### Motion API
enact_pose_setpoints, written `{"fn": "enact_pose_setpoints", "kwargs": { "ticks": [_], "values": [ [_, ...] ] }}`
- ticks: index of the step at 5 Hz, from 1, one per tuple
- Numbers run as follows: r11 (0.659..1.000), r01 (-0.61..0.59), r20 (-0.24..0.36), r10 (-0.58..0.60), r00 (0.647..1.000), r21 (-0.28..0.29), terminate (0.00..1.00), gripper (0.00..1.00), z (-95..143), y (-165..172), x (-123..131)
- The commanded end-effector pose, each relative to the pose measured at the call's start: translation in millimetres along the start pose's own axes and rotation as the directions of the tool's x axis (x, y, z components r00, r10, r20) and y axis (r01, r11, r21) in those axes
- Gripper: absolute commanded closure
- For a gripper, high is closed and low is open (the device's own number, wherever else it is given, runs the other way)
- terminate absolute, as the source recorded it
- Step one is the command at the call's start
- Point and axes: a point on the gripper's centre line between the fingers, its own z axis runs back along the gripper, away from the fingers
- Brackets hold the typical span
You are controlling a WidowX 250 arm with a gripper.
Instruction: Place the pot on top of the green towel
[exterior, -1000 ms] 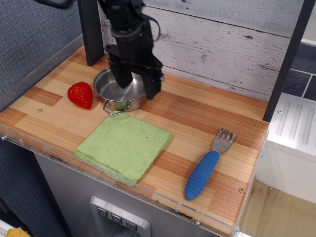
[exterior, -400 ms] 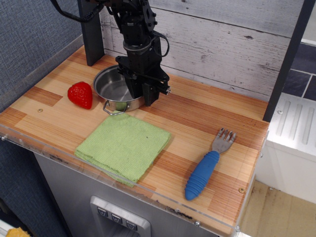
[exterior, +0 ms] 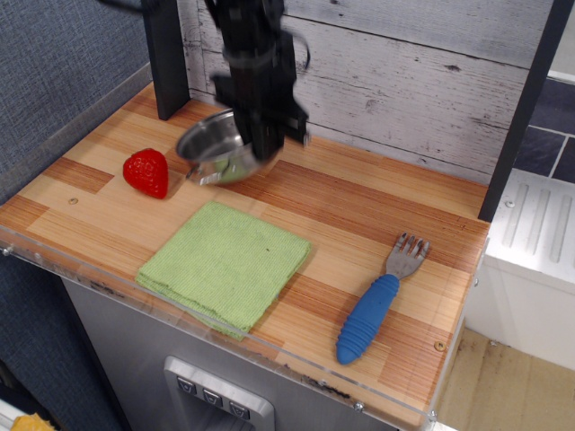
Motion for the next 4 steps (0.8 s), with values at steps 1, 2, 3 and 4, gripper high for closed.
{"fn": "enact_pose_setpoints", "kwargs": {
  "ticks": [1,2,3,4],
  "values": [
    [0.999,0.037,0.105,-0.041,0.994,0.037,0.0,1.0,67.1,-2.3,-7.5],
    [0.997,0.079,0.062,-0.079,0.995,-0.007,0.0,1.0,63.9,-29.7,-35.8],
    [0.992,0.114,0.015,-0.113,0.993,-0.045,0.0,1.0,52.4,-52.5,-61.2],
    [0.988,0.141,-0.021,-0.143,0.99,-0.056,0.0,1.0,44.8,-66.6,-77.0]
  ]
}}
